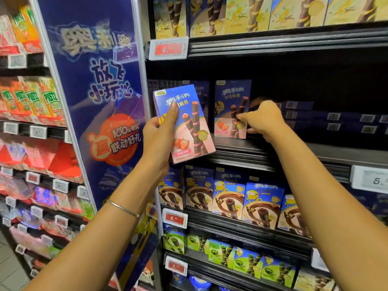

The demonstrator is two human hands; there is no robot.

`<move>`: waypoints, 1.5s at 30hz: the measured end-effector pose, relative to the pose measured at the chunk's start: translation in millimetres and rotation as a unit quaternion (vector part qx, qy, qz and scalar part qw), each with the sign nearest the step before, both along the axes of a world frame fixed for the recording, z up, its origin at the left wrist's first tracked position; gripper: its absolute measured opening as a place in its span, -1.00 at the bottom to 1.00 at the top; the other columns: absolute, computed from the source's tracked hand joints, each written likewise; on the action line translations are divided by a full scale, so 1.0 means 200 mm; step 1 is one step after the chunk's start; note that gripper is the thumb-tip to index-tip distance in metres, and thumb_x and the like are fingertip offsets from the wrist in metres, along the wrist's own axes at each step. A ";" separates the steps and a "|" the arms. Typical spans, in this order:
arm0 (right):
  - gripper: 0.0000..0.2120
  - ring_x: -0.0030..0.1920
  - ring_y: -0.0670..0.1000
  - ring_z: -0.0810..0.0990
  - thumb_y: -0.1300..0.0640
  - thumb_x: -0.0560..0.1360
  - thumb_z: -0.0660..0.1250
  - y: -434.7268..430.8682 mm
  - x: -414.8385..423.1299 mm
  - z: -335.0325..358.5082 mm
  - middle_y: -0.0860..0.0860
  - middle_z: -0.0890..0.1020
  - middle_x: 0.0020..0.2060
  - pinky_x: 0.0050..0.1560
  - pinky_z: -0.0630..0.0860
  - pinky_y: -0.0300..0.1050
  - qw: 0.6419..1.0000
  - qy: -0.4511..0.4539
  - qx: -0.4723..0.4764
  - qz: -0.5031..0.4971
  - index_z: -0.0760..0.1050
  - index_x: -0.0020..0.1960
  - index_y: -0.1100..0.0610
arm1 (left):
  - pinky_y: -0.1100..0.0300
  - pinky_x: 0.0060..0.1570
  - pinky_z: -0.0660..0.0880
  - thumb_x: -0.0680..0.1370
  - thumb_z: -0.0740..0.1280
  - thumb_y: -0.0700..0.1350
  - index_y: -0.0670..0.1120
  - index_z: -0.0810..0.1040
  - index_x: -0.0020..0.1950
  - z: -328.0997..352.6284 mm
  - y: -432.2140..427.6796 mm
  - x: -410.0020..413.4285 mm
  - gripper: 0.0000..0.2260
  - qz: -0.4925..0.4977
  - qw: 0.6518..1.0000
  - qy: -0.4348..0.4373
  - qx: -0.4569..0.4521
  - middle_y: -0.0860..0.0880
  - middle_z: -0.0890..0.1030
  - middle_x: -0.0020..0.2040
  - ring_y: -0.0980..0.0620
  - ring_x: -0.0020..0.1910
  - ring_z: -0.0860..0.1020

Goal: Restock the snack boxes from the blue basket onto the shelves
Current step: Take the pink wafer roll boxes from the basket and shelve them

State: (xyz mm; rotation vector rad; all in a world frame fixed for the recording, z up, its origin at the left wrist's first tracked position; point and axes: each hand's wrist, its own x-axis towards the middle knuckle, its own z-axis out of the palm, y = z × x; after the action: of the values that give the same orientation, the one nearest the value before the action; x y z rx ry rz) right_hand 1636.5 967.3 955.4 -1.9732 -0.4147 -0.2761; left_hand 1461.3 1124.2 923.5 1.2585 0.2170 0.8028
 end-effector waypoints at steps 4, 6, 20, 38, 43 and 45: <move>-0.73 0.07 0.28 0.64 0.15 0.54 0.40 0.06 0.06 0.00 0.26 0.64 0.06 0.08 0.63 0.18 0.996 -0.023 -0.082 -0.026 0.57 0.12 0.33 | -0.25 0.16 0.62 0.68 0.36 0.10 -0.33 0.51 0.43 0.02 -0.01 0.01 -0.47 0.001 1.000 -0.006 -0.010 -0.33 0.68 0.26 -0.32 0.14 0.68; -0.78 -0.03 0.25 0.60 0.16 0.56 0.33 0.09 0.08 0.00 0.22 0.60 -0.01 -0.06 0.55 0.02 0.989 -0.045 -0.137 -0.044 0.53 0.07 0.33 | -0.26 0.18 0.61 0.68 0.36 0.10 -0.31 0.51 0.44 0.02 -0.01 0.02 -0.47 -0.002 1.000 -0.006 -0.018 -0.32 0.68 0.27 -0.33 0.17 0.68; -0.63 0.16 0.21 0.51 0.18 0.64 0.26 0.25 0.19 0.05 0.25 0.50 0.30 0.03 0.34 -0.04 0.963 -0.018 -0.263 -0.064 0.39 0.40 0.31 | -0.32 0.21 0.62 0.65 0.37 0.17 -0.27 0.51 0.44 0.00 0.02 0.04 -0.43 -0.005 1.000 0.010 -0.016 -0.27 0.71 0.23 -0.33 0.20 0.69; -0.72 0.03 0.20 0.50 0.08 0.65 0.19 0.19 0.09 0.01 0.25 0.59 0.15 0.01 0.38 -0.05 0.971 -0.043 -0.229 -0.058 0.54 0.15 0.26 | -0.13 0.04 0.68 0.66 0.38 0.13 -0.31 0.50 0.41 -0.02 0.03 0.07 -0.45 -0.005 1.000 0.003 0.005 -0.26 0.73 0.18 -0.28 0.12 0.73; -0.59 0.02 0.06 0.68 -0.21 0.59 0.30 0.13 -0.15 0.02 0.04 0.70 0.01 0.10 0.61 0.06 0.994 -0.042 0.063 0.077 0.59 0.15 0.13 | -0.18 0.13 0.64 0.66 0.39 0.09 -0.34 0.47 0.44 0.01 0.01 0.08 -0.44 -0.017 1.000 -0.019 0.002 -0.31 0.69 0.24 -0.32 0.16 0.70; -0.56 -0.05 -0.05 0.74 -0.29 0.57 0.27 0.11 -0.27 0.04 -0.04 0.75 -0.06 0.04 0.65 0.03 0.977 0.021 0.092 0.190 0.61 0.15 0.05 | -0.16 0.12 0.65 0.66 0.39 0.08 -0.33 0.47 0.43 0.03 0.00 0.10 -0.45 -0.021 0.999 -0.024 0.013 -0.29 0.70 0.23 -0.32 0.18 0.70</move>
State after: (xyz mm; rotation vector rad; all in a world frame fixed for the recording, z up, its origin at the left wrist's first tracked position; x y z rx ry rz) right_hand 1581.7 989.4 963.2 -1.6762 -0.7012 -0.0275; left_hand 1480.8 1123.3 929.5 1.2624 0.1410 0.8021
